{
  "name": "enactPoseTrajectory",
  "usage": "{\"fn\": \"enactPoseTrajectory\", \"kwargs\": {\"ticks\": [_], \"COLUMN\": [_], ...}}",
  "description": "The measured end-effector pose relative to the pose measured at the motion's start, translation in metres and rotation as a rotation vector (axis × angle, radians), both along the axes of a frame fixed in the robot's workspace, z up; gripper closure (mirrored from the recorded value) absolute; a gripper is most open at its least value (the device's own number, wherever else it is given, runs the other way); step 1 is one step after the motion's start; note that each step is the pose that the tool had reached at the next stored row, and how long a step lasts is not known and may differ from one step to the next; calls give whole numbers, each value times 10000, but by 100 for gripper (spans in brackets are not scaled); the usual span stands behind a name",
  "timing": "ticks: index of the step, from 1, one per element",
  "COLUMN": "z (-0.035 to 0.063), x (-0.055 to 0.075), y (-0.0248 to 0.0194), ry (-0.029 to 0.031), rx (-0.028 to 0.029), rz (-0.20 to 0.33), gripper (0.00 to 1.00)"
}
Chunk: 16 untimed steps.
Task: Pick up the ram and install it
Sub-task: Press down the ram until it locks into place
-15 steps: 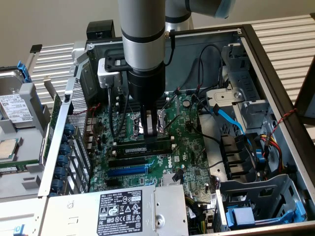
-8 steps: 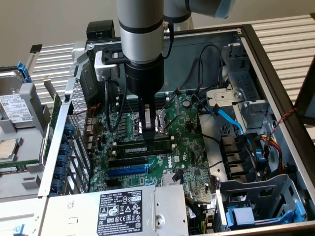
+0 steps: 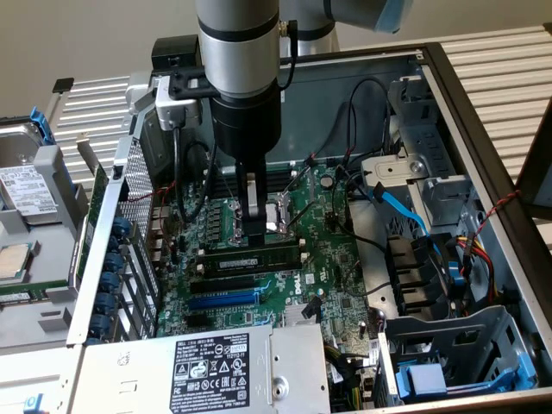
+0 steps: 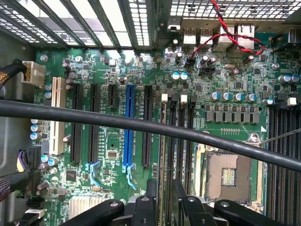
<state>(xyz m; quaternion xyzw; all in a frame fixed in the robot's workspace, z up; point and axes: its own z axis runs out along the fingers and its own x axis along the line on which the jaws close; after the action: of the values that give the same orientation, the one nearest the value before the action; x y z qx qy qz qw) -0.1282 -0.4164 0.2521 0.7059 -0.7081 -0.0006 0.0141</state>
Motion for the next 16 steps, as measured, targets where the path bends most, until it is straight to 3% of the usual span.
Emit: {"fn": "enactPoseTrajectory", "kwargs": {"ticks": [11,12,14,16], "z": [0,0,0,0], "x": [0,0,0,0], "y": [0,0,0,0], "ry": [0,0,0,0], "rx": [0,0,0,0], "rz": [0,0,0,0], "gripper": [72,74,87,89]}}
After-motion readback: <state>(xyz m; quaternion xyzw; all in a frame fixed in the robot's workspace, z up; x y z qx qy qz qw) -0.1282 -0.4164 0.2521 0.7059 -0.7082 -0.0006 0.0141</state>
